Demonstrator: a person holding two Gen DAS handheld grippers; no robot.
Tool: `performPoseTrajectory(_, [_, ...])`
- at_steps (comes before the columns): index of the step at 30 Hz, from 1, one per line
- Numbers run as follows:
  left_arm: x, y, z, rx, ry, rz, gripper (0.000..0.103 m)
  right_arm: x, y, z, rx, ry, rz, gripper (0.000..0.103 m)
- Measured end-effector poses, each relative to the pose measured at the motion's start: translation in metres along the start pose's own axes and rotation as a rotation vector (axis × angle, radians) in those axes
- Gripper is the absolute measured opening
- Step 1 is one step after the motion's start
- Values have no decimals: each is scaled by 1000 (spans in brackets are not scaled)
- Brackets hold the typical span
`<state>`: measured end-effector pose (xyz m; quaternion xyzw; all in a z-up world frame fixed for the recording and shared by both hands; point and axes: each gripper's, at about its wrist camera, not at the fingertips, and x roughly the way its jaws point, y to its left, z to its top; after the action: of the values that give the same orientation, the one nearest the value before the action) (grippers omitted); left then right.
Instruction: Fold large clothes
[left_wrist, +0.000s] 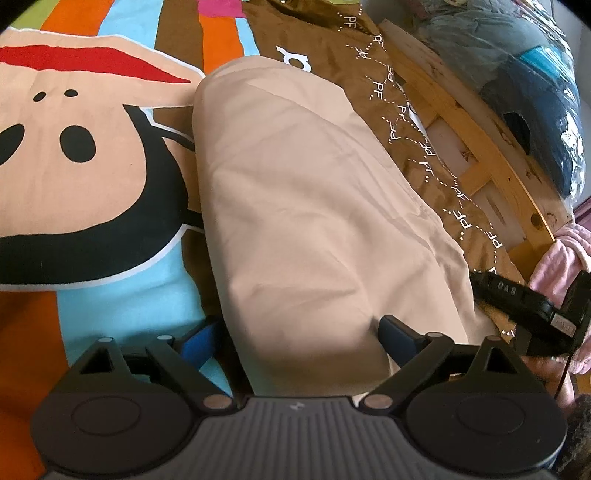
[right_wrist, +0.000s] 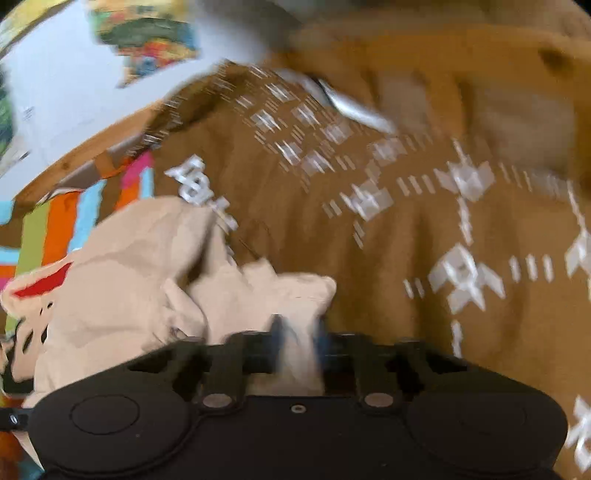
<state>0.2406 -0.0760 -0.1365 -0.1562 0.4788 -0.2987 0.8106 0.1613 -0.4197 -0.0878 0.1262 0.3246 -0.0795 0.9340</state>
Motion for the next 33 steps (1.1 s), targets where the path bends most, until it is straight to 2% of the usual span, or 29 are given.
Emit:
performPoseTrajectory(2, [0,-1,-1,6,-5,3,95,-4,12,2,-88,-61,-8,7])
performPoseTrajectory(4, [1,-1,-1,5,-7,3,96,5,13,-2,-111,-31,-26,7])
performPoseTrajectory(7, [1,-1,0,2,-1,-5,96,9,4,-4,-85,-8,-39,22])
performPoseTrajectory(9, [0,0,3,4,3,-16,96,-1,2,5,-47,-40,-14,30])
performPoseTrajectory(10, [-2,1,6,1,3,-29,96,-6,2,11,-42,-59,19,40])
performPoseTrajectory(11, [-4,1,8,-6,-4,-41,96,-9,4,16,-44,-73,53,60])
performPoseTrajectory(12, [-8,3,10,-19,-19,-59,97,-10,5,22,-49,-79,98,71])
performPoseTrajectory(13, [-10,5,12,-36,-29,-74,97,-8,7,29,-53,-70,157,87])
performPoseTrajectory(14, [-10,9,14,-58,-37,-90,97,-2,10,36,-51,-43,211,93])
performPoseTrajectory(16, [-9,14,19,-79,-54,-90,97,18,18,52,-49,43,305,95])
performPoseTrajectory(19, [-4,22,27,-99,-57,-66,98,58,32,71,-53,161,368,100])
performPoseTrajectory(24, [9,32,34,-118,-20,-78,102,124,49,76,-60,391,358,102])
performPoseTrajectory(27, [14,32,33,-94,-19,-85,102,140,43,69,-35,421,380,102])
performPoseTrajectory(30, [18,31,35,-84,-11,-101,102,141,36,64,9,406,405,102])
performPoseTrajectory(33, [22,31,36,-85,-2,-118,102,138,37,60,-5,384,403,102])
